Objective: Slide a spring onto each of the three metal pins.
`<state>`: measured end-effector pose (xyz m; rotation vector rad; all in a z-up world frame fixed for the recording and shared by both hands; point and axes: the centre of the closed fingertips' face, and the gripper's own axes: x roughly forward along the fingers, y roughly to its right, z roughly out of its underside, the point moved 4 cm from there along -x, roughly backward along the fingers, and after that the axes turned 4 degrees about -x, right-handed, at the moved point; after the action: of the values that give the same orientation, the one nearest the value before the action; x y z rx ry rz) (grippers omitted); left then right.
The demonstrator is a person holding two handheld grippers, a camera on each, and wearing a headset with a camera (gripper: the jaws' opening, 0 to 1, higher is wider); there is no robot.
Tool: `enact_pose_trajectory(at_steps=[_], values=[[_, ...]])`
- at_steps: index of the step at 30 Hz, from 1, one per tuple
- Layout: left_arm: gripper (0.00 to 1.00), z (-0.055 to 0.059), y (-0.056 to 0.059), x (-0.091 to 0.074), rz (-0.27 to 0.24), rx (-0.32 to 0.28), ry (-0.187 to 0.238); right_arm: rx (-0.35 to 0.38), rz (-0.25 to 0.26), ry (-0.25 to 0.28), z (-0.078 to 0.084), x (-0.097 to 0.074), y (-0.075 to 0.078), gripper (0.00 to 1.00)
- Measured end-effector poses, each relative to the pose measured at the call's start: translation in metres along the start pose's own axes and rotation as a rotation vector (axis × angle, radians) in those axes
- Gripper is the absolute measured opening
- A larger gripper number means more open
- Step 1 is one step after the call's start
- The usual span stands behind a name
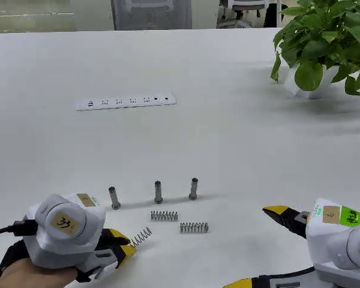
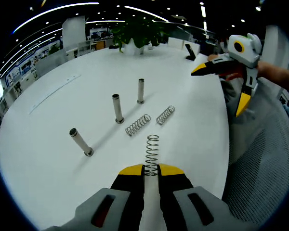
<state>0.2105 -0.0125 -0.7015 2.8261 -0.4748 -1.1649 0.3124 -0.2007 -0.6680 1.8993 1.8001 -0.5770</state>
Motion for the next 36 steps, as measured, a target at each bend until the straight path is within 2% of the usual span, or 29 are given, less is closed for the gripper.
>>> enact_pose_trajectory(at_steps=[2, 3, 7, 12, 15, 21, 23, 25, 27, 29, 36], values=[[0.09, -0.002, 0.005, -0.002, 0.004, -0.024, 0.009, 0.011, -0.002, 0.014, -0.003, 0.001, 0.001, 0.96], [0.09, -0.006, 0.008, -0.003, -0.002, -0.015, 0.038, 0.02, 0.0, 0.029, -0.006, 0.002, 0.002, 0.96], [0.09, -0.016, 0.022, -0.003, 0.043, -0.04, 0.121, 0.061, 0.001, 0.076, -0.017, 0.004, 0.003, 0.95], [0.09, -0.03, 0.041, -0.006, 0.073, -0.033, 0.198, 0.108, -0.01, 0.127, -0.029, 0.007, 0.002, 0.9], [0.09, -0.035, 0.048, -0.006, 0.095, -0.022, 0.228, 0.137, -0.024, 0.155, -0.034, 0.01, 0.001, 0.87], [0.09, -0.038, 0.055, -0.004, 0.133, 0.008, 0.262, 0.199, -0.078, 0.203, -0.046, 0.012, -0.005, 0.74], [0.09, -0.039, 0.059, -0.005, 0.166, 0.02, 0.267, 0.191, -0.116, 0.197, -0.048, 0.012, -0.011, 0.68], [0.09, -0.039, 0.06, -0.006, 0.177, 0.037, 0.27, 0.196, -0.158, 0.179, -0.047, 0.012, -0.016, 0.61], [0.09, -0.04, 0.064, -0.007, 0.19, 0.051, 0.275, 0.208, -0.178, 0.181, -0.05, 0.012, -0.02, 0.54], [0.09, -0.042, 0.067, -0.008, 0.208, 0.055, 0.28, 0.228, -0.22, 0.181, -0.053, 0.01, -0.026, 0.47], [0.09, -0.041, 0.076, -0.01, 0.264, 0.099, 0.255, 0.215, -0.299, 0.154, -0.059, 0.009, -0.039, 0.28]])
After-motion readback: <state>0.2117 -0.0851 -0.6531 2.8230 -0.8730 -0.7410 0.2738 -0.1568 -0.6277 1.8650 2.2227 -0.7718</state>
